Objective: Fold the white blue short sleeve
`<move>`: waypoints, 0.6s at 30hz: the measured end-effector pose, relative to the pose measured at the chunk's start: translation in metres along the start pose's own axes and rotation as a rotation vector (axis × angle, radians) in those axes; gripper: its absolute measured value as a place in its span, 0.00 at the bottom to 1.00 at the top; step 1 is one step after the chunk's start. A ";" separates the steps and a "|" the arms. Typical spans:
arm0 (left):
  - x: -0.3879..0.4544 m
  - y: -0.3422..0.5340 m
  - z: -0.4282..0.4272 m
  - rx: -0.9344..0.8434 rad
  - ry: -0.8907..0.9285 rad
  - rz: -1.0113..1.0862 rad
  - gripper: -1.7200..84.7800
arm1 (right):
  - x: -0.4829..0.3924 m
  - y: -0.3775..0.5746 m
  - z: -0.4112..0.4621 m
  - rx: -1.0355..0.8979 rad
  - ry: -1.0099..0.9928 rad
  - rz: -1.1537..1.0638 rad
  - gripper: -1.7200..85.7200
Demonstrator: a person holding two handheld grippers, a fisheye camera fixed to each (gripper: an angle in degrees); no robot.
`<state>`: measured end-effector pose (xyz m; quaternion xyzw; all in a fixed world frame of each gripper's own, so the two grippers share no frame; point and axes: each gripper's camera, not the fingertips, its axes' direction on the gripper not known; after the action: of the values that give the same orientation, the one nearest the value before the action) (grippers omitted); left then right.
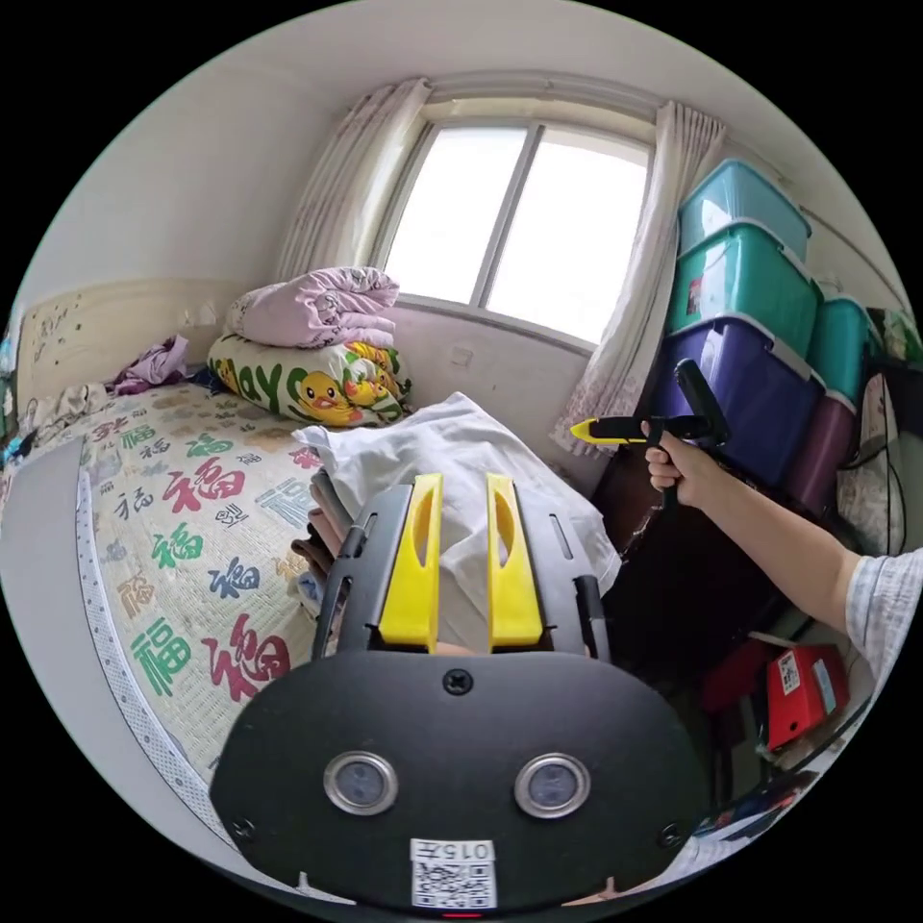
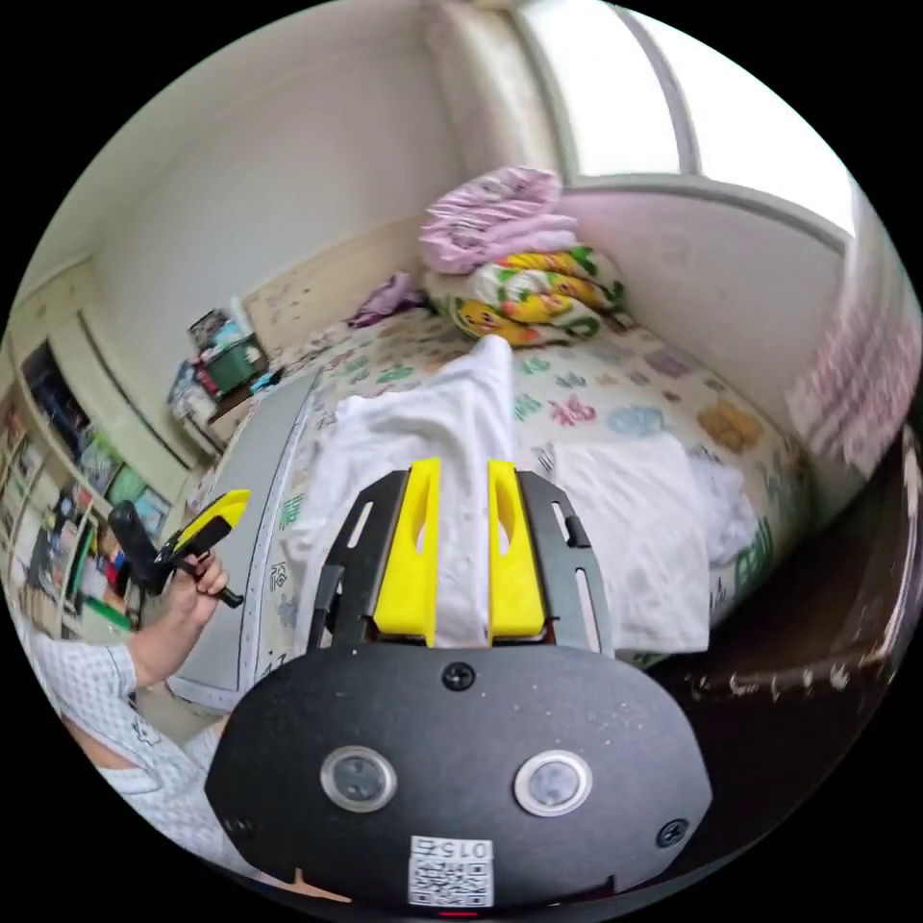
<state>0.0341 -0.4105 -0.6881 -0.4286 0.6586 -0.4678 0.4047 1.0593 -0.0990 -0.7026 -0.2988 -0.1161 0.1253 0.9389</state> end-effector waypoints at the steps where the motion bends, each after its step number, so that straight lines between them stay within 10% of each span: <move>1: 0.001 0.002 0.017 -0.055 0.014 0.024 0.11 | 0.018 0.026 0.000 0.011 -0.102 0.043 0.12; 18: -0.065 -0.047 0.148 -0.254 -0.094 0.010 0.22 | -0.077 -0.029 0.078 -0.051 -0.079 -0.030 0.17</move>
<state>0.2009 -0.3985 -0.6696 -0.4945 0.6948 -0.3581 0.3802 0.9691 -0.1043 -0.6345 -0.3156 -0.1608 0.1201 0.9274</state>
